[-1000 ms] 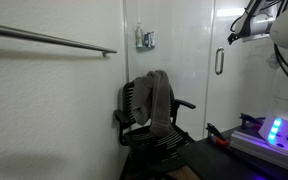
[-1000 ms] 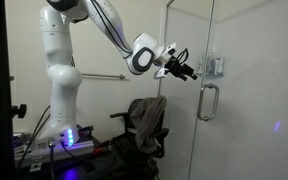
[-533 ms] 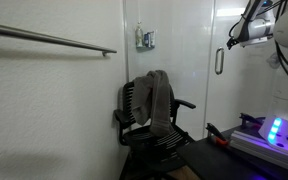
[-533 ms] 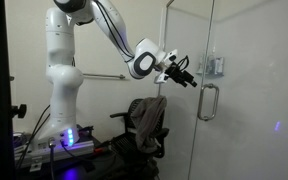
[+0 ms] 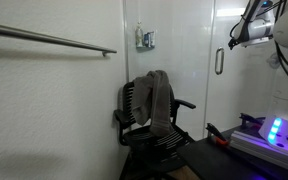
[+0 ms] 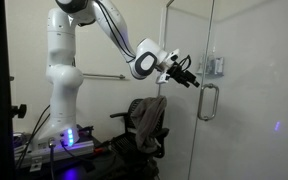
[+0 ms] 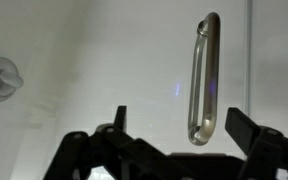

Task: Open the shower door

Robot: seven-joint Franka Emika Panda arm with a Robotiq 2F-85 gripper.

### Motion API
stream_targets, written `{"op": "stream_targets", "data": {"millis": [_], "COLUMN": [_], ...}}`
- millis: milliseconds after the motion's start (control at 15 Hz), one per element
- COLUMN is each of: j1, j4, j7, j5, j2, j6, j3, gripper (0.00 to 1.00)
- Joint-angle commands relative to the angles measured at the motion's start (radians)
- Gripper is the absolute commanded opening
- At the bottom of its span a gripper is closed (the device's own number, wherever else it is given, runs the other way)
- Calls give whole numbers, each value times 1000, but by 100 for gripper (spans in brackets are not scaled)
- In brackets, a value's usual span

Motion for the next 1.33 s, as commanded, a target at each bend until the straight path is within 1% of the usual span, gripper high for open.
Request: {"op": "stream_targets", "data": {"millis": [0, 200, 267, 333, 400, 467, 533, 600, 667, 733, 800, 867, 1267], "j1": [4, -4, 2, -101, -101, 3, 3, -104, -15, -131, -50, -64, -85], "j4": [72, 67, 53, 46, 46, 53, 53, 54, 56, 62, 59, 61, 98], "j7": [22, 85, 40, -21, -21, 47, 47, -21, 42, -30, 44, 50, 108], "j5": [8, -11, -1, 69, 69, -1, -1, 74, 21, 102, 40, 41, -12], "j2": [80, 111, 62, 59, 59, 68, 65, 73, 78, 94, 105, 108, 164], "j6": [0, 0, 0, -5, -5, 1, 1, -6, -11, -8, -1, -1, -1], "j3": [-11, 3, -2, 120, 120, -2, -2, 117, 18, 146, 57, 77, 109], "gripper": [100, 100, 100, 100, 100, 100, 100, 100, 100, 100, 100, 100, 100]}}
